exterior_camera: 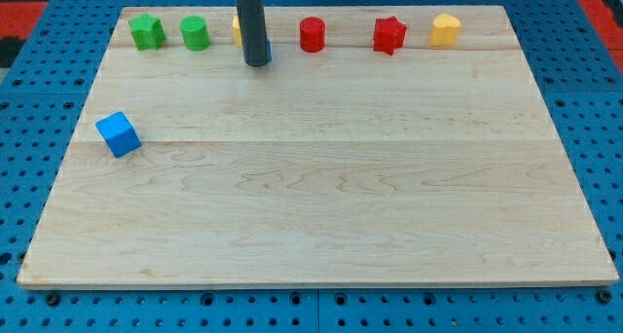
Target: Move the blue triangle into red circle towards left side
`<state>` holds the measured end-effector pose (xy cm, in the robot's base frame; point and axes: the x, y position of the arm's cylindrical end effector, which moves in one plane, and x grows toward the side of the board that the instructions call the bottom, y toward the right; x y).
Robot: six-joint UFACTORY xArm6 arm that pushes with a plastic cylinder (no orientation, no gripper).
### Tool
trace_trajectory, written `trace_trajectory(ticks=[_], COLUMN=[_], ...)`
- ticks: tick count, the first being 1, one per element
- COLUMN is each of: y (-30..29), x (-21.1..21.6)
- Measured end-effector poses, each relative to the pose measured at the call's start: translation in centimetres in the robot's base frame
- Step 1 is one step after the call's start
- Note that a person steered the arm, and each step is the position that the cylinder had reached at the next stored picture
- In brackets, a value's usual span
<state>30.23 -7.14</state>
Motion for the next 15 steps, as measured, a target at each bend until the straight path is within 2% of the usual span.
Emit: trace_trajectory(ticks=[1, 2, 3, 5, 7, 12, 15], y=[0.4, -3.9, -4.8, -4.1, -0.4, 1.8, 3.1], x=[0.6, 1.2, 0.5, -1.6, -1.6, -1.6, -3.0])
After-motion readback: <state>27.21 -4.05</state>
